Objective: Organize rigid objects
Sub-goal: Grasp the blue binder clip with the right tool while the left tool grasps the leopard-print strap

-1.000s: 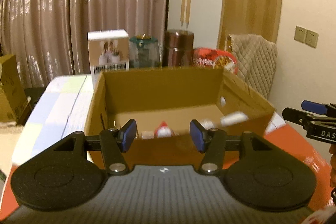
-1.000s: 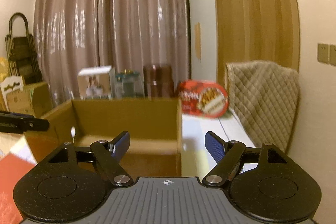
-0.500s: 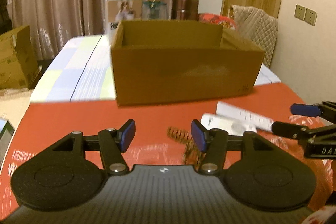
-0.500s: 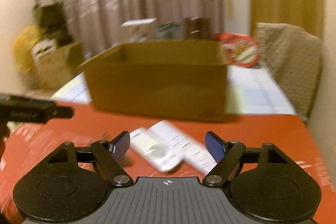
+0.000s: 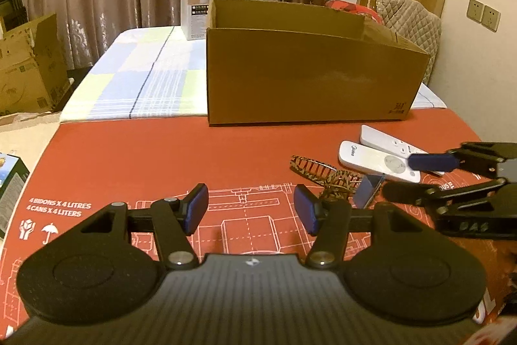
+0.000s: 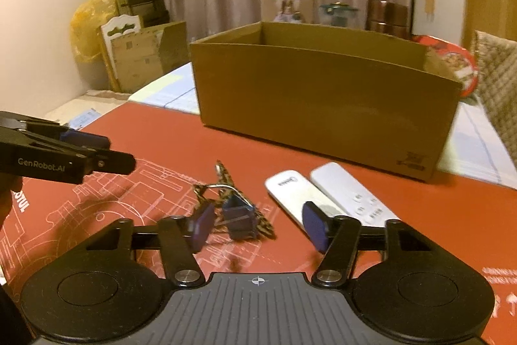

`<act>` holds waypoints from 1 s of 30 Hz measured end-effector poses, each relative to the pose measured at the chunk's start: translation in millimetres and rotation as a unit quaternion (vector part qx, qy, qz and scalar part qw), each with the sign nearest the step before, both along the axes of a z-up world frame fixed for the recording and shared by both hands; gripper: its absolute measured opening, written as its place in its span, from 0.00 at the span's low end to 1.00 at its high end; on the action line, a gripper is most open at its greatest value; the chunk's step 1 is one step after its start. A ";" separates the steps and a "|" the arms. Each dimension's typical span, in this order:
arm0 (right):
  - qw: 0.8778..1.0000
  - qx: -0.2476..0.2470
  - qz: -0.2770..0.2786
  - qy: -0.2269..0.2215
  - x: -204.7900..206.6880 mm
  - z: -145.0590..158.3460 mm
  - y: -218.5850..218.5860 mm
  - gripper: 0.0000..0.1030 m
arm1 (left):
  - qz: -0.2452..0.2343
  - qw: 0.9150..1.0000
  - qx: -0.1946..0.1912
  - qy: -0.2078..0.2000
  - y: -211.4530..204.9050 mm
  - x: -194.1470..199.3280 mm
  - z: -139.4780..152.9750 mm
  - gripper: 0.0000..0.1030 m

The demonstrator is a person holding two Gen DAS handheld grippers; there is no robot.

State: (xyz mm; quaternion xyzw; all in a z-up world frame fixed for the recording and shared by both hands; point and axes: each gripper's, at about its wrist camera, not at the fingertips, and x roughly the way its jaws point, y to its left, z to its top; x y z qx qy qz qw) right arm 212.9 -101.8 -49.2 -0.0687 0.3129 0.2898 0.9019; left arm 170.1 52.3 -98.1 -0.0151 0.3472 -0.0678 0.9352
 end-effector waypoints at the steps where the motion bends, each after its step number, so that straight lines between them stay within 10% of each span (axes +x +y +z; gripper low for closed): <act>1: 1.000 -0.003 0.005 0.002 2.2 -2.3 2.2 0.49 | -0.001 1.000 -0.003 0.001 -0.4 2.4 -0.7 0.52; 10: 0.999 -0.007 0.020 0.024 8.7 -15.3 11.0 0.22 | -0.020 1.000 -0.008 0.005 -15.8 16.2 -5.0 0.52; 30: 0.995 -0.061 -0.066 0.037 -13.1 1.7 -31.1 0.10 | -0.101 0.994 -0.027 0.011 -40.3 7.8 -10.6 0.52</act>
